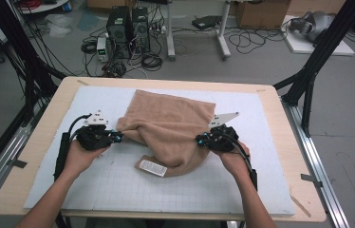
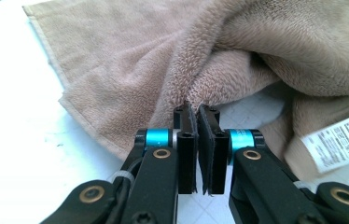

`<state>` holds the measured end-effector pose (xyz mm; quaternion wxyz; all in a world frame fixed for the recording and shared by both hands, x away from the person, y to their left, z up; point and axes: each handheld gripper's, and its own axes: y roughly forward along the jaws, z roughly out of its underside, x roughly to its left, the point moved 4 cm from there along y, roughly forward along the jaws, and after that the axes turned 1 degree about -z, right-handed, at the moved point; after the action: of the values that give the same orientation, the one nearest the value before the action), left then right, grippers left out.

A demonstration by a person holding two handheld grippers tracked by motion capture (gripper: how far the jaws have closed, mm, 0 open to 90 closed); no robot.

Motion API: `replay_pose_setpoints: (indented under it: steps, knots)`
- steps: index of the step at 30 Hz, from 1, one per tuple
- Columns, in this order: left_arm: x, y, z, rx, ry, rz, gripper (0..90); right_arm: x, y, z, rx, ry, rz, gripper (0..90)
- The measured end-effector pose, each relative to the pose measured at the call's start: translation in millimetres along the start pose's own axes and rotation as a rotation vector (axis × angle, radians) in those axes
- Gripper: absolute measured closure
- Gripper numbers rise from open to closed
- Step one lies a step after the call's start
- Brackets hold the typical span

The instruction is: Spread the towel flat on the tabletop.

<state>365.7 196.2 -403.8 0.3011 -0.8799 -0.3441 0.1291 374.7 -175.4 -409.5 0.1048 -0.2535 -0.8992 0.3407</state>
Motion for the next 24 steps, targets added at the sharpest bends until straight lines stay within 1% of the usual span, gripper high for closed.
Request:
replay_pose_setpoints:
  steps: [2,3,5,6,8,10,11,12,13,14,15,16,17,19,20,21,22,23,24]
  knots:
    - [3.2,-4.5,-0.6,-0.009,-0.008,0.0,85.8,-6.7,-3.8,-0.9,-0.004,0.016,0.014,86.0]
    - [5.4,-6.6,-1.0,-0.01,-0.01,-0.002,85.9,-10.4,-4.5,-1.6,-0.001,0.016,0.021,86.0]
    - [11.1,-8.5,-2.6,-0.022,-0.029,0.003,86.0,-17.0,-3.9,-1.8,0.021,0.019,0.035,86.0]
    - [14.6,-8.2,-3.4,-0.027,-0.035,0.001,86.0,-20.3,-2.4,-2.0,0.028,0.022,0.036,86.0]
    - [21.7,-2.9,-4.2,-0.027,-0.066,-0.002,86.1,-26.4,2.0,-1.1,0.033,0.034,0.048,86.0]
    - [27.3,8.8,-3.6,-0.009,-0.082,-0.022,86.1,-32.3,10.5,1.2,0.05,0.053,0.052,86.0]
    - [29.7,16.0,-2.2,0.01,-0.085,-0.036,86.0,-34.8,15.9,2.9,0.067,0.063,0.061,86.0]
    - [32.2,23.9,-0.1,0.034,-0.081,-0.055,86.0,-37.2,21.2,4.5,0.082,0.067,0.072,86.0]
    - [34.1,31.6,2.8,0.064,-0.09,-0.067,85.8,-39.3,25.9,6.2,0.093,0.077,0.072,86.0]
    - [35.3,38.3,5.4,0.091,-0.097,-0.072,85.6,-41.5,30.1,7.5,0.091,0.091,0.072,85.9]
    - [35.4,42.7,7.2,0.109,-0.094,-0.073,85.2,-42.8,33.1,8.4,0.093,0.101,0.071,85.8]
    - [34.5,44.9,8.0,0.112,-0.092,-0.075,84.8,-43.1,34.5,8.7,0.094,0.106,0.068,85.3]
    - [34.0,44.2,7.7,0.112,-0.079,-0.075,84.2,-43.6,34.7,8.3,0.088,0.104,0.069,84.6]
    - [32.9,38.1,5.4,0.087,-0.077,-0.072,80.2,-43.3,31.1,7.6,0.068,0.105,0.056,81.4]
    - [33.2,33.4,4.1,0.075,-0.08,-0.072,77.9,-42.3,28.2,7.2,0.061,0.114,0.052,77.1]
    - [33.5,28.2,2.9,0.056,-0.088,-0.067,75.4,-42.2,24.7,6.6,0.048,0.117,0.055,73.5]
    - [33.8,22.9,2.0,0.037,-0.1,-0.066,73.4,-40.9,20.5,5.9,0.032,0.132,0.049,71.0]
    - [34.1,18.0,1.0,0.02,-0.108,-0.068,71.6,-39.4,16.5,5.0,0.018,0.135,0.045,69.6]
    - [34.1,12.9,0.0,0.003,-0.116,-0.068,69.5,-37.1,12.7,3.8,0.015,0.126,0.044,69.1]
